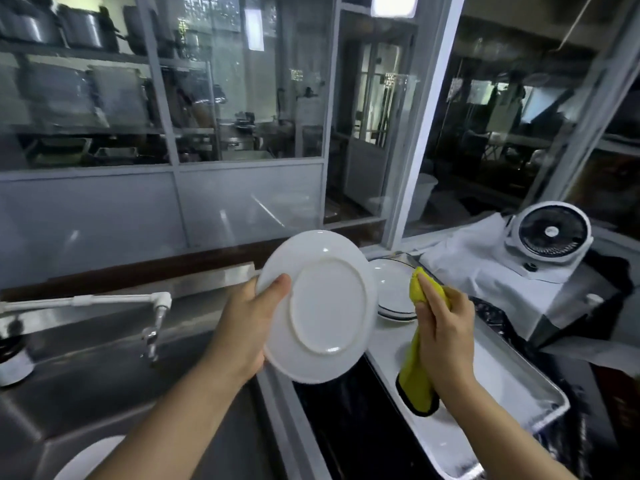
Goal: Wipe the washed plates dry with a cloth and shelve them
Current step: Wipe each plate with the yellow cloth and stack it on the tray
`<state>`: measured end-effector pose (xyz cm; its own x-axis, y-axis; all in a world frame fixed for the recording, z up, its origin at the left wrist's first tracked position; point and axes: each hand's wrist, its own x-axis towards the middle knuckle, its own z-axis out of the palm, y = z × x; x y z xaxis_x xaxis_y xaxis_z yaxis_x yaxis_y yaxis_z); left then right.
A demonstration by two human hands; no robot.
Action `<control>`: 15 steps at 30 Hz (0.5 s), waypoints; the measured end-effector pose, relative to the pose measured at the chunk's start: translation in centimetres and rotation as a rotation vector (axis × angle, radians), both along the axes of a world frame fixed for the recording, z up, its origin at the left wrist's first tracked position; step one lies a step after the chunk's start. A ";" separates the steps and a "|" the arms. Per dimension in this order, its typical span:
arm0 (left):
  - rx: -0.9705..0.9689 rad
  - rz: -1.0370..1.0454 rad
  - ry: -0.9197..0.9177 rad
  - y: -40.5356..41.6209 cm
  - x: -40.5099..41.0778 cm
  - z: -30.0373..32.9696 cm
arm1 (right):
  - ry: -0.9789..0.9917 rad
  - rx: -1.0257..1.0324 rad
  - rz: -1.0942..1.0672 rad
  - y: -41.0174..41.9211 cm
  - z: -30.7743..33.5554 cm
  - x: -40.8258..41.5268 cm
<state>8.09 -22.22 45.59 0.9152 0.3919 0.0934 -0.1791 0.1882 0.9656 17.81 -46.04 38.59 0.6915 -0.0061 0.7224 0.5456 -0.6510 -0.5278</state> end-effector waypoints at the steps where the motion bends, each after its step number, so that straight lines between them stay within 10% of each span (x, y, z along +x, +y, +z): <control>1: 0.045 -0.008 0.011 -1.6 1.3 -0.6 | 0.022 0.015 -0.019 -2.2 -0.6 0.7; 15: 1.318 -0.231 -0.155 -21.4 15.4 -11.2 | 0.224 0.038 -0.313 -23.1 -7.4 3.5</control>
